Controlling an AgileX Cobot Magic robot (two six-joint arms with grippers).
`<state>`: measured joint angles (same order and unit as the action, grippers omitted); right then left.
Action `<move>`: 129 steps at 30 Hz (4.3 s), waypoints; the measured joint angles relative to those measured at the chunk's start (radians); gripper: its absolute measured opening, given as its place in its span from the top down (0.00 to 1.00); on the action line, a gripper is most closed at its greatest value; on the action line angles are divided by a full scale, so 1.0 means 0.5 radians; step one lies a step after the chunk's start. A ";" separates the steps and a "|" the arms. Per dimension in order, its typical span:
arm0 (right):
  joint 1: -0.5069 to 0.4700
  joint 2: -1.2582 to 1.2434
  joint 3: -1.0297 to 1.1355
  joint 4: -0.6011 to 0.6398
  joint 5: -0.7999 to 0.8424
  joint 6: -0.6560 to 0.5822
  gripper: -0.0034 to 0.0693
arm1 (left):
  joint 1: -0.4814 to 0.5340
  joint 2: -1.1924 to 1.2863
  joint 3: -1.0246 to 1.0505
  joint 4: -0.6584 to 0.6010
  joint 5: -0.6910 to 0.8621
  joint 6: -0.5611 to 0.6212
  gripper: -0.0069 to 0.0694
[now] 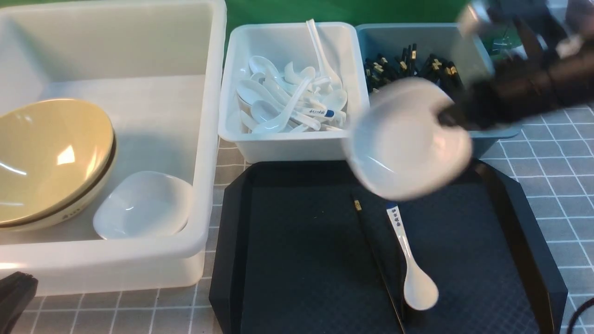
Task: On grey table put chopsticks spoon bowls plates into blue grey white boxes.
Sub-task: 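Place the white bowl into the white bin on top of the stacked bowls with the right gripper, then reach down and grasp the white spoon resting in the bowl with the right gripper, then place the white spoon into the bin of spoons with the right gripper, then grasp the chopsticks with the right gripper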
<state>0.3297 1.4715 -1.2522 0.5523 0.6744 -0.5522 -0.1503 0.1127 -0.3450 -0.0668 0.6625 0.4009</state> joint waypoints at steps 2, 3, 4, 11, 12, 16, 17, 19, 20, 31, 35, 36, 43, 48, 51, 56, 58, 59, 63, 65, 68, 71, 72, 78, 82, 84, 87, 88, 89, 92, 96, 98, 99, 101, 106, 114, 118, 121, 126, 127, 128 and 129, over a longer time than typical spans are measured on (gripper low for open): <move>0.179 0.039 -0.102 0.036 -0.077 -0.013 0.86 | 0.000 0.000 0.000 0.000 0.000 -0.011 0.92; 0.382 0.127 -0.205 0.052 -0.178 -0.031 0.86 | 0.000 0.000 0.000 0.000 0.000 -0.019 0.92; 0.500 0.206 -0.298 0.057 -0.271 -0.060 0.86 | 0.000 0.000 0.000 0.000 0.000 -0.023 0.92; 0.943 0.936 -0.981 -0.087 -0.461 -0.210 0.86 | 0.000 0.000 0.000 -0.004 0.000 -0.056 0.92; 0.953 0.957 -1.028 -0.096 -0.457 -0.210 0.86 | 0.000 0.000 0.000 -0.006 0.000 -0.056 0.92; 0.986 1.382 -1.554 -0.370 -0.253 -0.070 0.86 | 0.000 0.000 0.000 -0.012 0.000 -0.061 0.92; 0.986 1.412 -1.574 -0.387 -0.238 -0.059 0.86 | 0.000 0.000 0.000 -0.012 0.000 -0.061 0.92; 0.986 1.568 -1.790 -0.571 -0.039 0.081 0.84 | 0.000 0.000 0.000 -0.012 0.000 -0.061 0.92; 0.986 1.590 -1.803 -0.587 -0.013 0.096 0.84 | 0.000 0.000 0.000 -0.012 0.000 -0.061 0.92; 0.993 1.668 -2.177 -0.703 0.541 0.361 0.37 | 0.000 0.000 0.000 -0.012 0.000 -0.069 0.92; 0.938 1.328 -2.206 -0.890 0.860 0.439 0.26 | 0.000 0.000 0.000 -0.012 0.000 -0.069 0.92; 0.927 1.286 -2.204 -0.920 0.893 0.458 0.26 | 0.000 0.000 0.000 -0.012 0.000 -0.069 0.92; 0.586 0.670 -1.468 -1.296 1.114 0.846 0.29 | 0.000 0.000 0.000 -0.012 0.000 -0.069 0.92; 0.435 0.584 -0.515 -1.315 1.024 1.002 0.30 | 0.000 0.000 0.000 -0.012 -0.003 -0.069 0.92; 0.433 0.581 0.005 -1.234 0.755 1.046 0.31 | 0.000 0.000 0.000 -0.012 -0.014 -0.069 0.92; 0.433 0.610 0.327 -1.180 0.487 1.060 0.35 | 0.000 0.000 0.026 -0.012 -0.067 -0.075 0.92; 0.433 0.646 0.361 -1.177 0.448 1.058 0.41 | 0.000 0.000 0.040 -0.012 -0.083 -0.075 0.92; 0.431 0.659 0.365 -1.169 0.449 1.053 0.44 | 0.000 0.000 0.045 -0.012 -0.084 -0.075 0.92; 0.432 0.665 0.365 -1.155 0.437 1.016 0.65 | 0.000 0.000 0.045 -0.012 -0.093 -0.075 0.92; 0.432 0.647 0.363 -1.149 0.457 1.001 0.77 | 0.000 0.000 0.045 -0.012 -0.095 -0.075 0.92; 0.432 0.594 0.352 -1.181 0.521 0.988 0.85 | 0.000 0.000 0.045 -0.012 -0.095 -0.075 0.92; 0.432 0.502 0.281 -1.234 0.642 0.976 0.85 | 0.000 0.000 0.045 -0.012 -0.098 -0.075 0.92; 0.432 0.471 0.247 -1.238 0.669 0.971 0.85 | 0.000 0.000 0.045 -0.012 -0.098 -0.075 0.92; 0.432 0.326 -0.148 -1.140 0.542 0.951 0.85 | 0.000 0.000 0.045 -0.004 -0.098 -0.075 0.92; 0.432 0.408 -0.429 -0.951 -0.096 0.847 0.85 | 0.000 0.000 0.045 -0.002 -0.101 -0.075 0.92; 0.430 0.493 -0.512 -0.938 -0.328 0.855 0.85 | 0.000 0.000 0.045 -0.002 -0.101 -0.075 0.92; 0.410 0.666 -0.689 -0.927 -0.591 0.911 0.83 | 0.000 0.000 0.045 -0.001 -0.101 -0.075 0.92; 0.387 0.793 -0.838 -0.926 -0.607 0.930 0.78 | 0.000 0.000 0.045 -0.001 -0.101 -0.075 0.92; 0.387 0.809 -0.838 -0.926 -0.604 0.934 0.77 | 0.000 0.000 0.045 -0.001 -0.101 -0.075 0.92; 0.329 1.037 -1.091 -0.930 -0.313 0.957 0.54 | 0.000 0.000 0.045 0.000 -0.102 -0.075 0.92; 0.269 1.092 -1.275 -0.941 0.344 1.013 0.33 | 0.000 0.000 0.045 0.002 -0.102 -0.075 0.92; 0.252 1.058 -1.303 -0.956 0.669 1.023 0.27 | 0.000 0.000 0.045 0.002 -0.102 -0.075 0.92; 0.250 1.030 -1.296 -0.969 0.802 1.023 0.25 | 0.000 0.000 0.045 0.002 -0.102 -0.075 0.92; 0.265 0.979 -1.215 -1.005 0.950 1.023 0.24 | 0.000 0.000 0.045 0.002 -0.102 -0.075 0.92; 0.419 0.799 -0.580 -1.130 0.856 1.215 0.23 | 0.000 0.000 0.045 0.002 -0.102 -0.075 0.92; 0.594 0.672 0.151 -1.125 0.244 1.564 0.23 | 0.000 0.000 0.045 0.002 -0.103 -0.075 0.92; 0.595 0.682 0.346 -1.203 0.049 1.652 0.23 | 0.000 0.000 0.047 0.002 -0.111 -0.075 0.92; 0.598 0.704 0.370 -1.273 0.020 1.683 0.23 | 0.000 0.000 0.061 0.002 -0.118 -0.075 0.92; 0.598 0.742 0.363 -1.305 -0.002 1.643 0.39 | 0.000 0.000 0.065 0.002 -0.118 -0.075 0.92; 0.598 0.746 0.361 -1.307 -0.034 1.616 0.47 | 0.000 0.000 0.065 0.002 -0.118 -0.075 0.92; 0.598 0.748 0.359 -1.307 -0.071 1.583 0.57 | 0.000 0.000 0.065 0.002 -0.118 -0.075 0.92; 0.598 0.750 0.359 -1.303 -0.085 1.573 0.62 | 0.000 0.000 0.065 0.002 -0.118 -0.075 0.92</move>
<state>0.6285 1.8466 -1.0725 -0.0992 0.6318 0.2343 -0.1503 0.1127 -0.3124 -0.0661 0.6037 0.3634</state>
